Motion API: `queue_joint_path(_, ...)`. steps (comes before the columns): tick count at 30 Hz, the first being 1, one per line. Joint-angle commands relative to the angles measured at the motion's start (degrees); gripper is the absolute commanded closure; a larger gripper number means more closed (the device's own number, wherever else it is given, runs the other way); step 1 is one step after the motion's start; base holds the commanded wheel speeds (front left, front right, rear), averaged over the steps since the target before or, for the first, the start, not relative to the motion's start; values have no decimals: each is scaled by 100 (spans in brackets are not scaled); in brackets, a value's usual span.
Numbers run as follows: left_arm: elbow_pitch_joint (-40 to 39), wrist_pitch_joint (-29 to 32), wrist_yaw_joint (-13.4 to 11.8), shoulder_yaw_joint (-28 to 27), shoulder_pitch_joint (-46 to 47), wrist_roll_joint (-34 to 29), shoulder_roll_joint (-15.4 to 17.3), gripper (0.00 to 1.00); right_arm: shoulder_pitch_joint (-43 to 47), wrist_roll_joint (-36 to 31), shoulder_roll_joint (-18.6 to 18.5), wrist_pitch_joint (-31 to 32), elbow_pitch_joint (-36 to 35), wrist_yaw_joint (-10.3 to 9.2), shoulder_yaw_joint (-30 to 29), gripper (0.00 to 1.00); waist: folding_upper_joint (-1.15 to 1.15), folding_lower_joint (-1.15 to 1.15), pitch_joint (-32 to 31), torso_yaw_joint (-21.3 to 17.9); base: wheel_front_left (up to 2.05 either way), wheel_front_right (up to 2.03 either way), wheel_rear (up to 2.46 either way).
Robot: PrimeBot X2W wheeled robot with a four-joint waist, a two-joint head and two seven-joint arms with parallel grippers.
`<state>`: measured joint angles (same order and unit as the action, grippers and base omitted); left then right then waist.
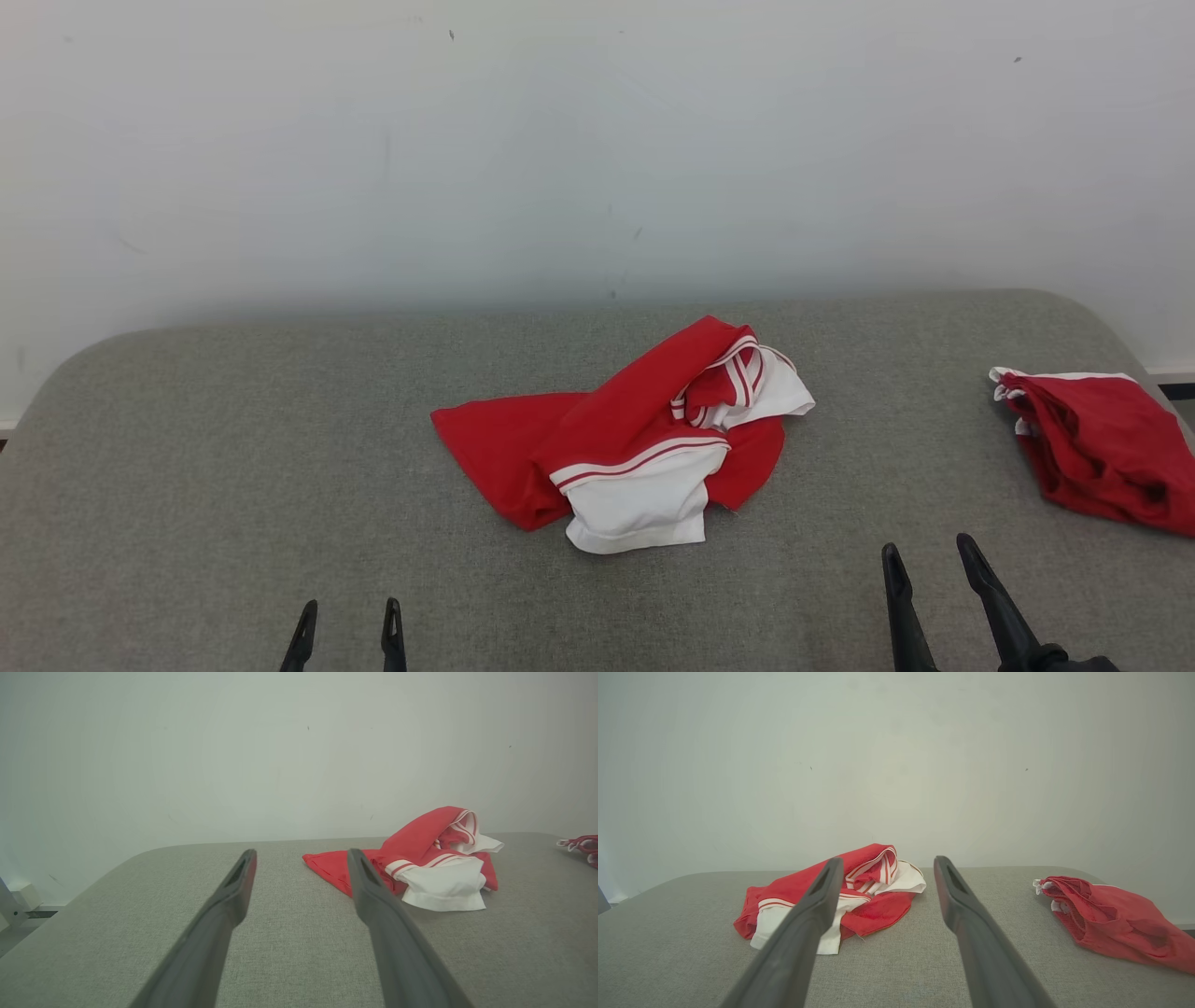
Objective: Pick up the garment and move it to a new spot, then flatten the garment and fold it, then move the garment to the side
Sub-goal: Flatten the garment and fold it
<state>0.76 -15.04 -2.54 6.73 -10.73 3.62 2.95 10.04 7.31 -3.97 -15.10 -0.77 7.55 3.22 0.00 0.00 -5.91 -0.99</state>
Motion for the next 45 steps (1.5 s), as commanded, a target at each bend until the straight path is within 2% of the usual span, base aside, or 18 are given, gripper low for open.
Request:
queue_joint_path(1,16,-18,-21,3,15,32,-11,0,8,18,-14,-5,-5,-15,-4,0,0,0,0,-1,0,0,0)
queue_joint_path(11,46,-18,-4,48,55,64,-12,0,38,24,-7,-5,-28,-15,3,0,0,0,22,-3,0,0,0)
queue_joint_path(16,282,-17,159,261,370,175,-11,0,-68,15,-44,-5,-19,-15,52,0,0,0,130,-74,0,0,0)
queue_joint_path(23,1057,-13,458,811,1212,507,-10,0,-228,27,-109,-5,3,-15,102,0,0,0,361,-355,0,0,0)
queue_joint_path(27,1636,195,663,1249,2116,619,-12,0,-341,9,-190,-5,4,-15,145,0,0,0,607,-589,0,0,0)
queue_joint_path(30,1979,352,723,1507,2746,677,-10,0,-414,11,-236,-5,-7,-15,162,0,0,0,788,-781,0,0,0)
queue_joint_path(36,2596,841,514,1948,3845,761,-7,0,-651,42,-248,-5,-32,-15,135,0,0,0,1268,-1096,0,0,0)
queue_joint_path(45,3641,1517,376,2612,4899,1137,-5,0,-1028,76,-125,-4,-61,-15,201,0,0,0,1847,-1436,0,0,0)
